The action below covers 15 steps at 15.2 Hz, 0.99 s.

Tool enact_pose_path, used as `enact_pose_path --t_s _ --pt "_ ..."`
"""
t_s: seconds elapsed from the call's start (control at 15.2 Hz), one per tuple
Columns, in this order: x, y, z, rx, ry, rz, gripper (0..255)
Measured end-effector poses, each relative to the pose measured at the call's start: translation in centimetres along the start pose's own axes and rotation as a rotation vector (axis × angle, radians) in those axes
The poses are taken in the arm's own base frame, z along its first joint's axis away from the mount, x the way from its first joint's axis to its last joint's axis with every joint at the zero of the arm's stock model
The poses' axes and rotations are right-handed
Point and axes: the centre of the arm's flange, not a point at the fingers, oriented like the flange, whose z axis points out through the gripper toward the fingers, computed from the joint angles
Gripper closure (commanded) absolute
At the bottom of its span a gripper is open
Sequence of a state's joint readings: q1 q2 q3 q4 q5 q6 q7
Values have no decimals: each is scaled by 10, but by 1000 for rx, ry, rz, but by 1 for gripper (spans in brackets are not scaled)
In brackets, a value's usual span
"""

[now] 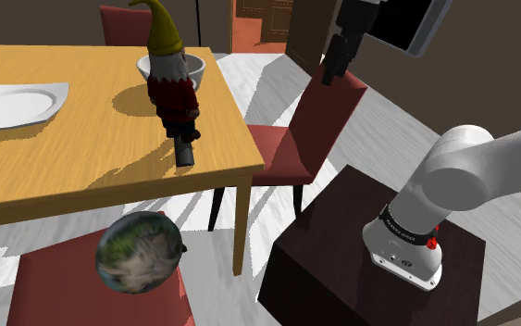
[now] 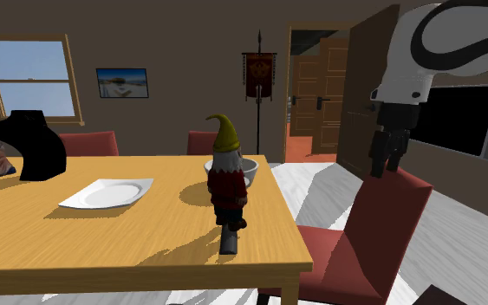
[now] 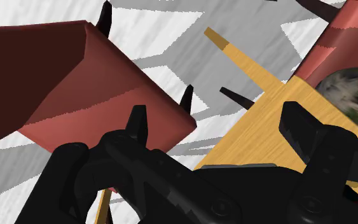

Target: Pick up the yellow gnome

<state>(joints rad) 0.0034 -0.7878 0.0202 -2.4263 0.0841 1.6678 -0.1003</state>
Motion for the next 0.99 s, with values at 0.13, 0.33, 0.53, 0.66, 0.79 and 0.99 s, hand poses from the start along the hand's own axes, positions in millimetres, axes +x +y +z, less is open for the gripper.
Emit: enact_pose_path --t_s 0.13,0.33,0.53,0.66,0.79,0.99 --pt "5 -3 -2 -3 3 -10 0" --pt "28 -21 -13 -19 19 -64 0" --pt "60 -42 -22 -38 37 -127 0" --pt "77 -59 -30 -50 49 -170 0" --pt "97 -73 -40 -63 61 -213 0" --pt "121 -100 -47 -82 80 -278 0"
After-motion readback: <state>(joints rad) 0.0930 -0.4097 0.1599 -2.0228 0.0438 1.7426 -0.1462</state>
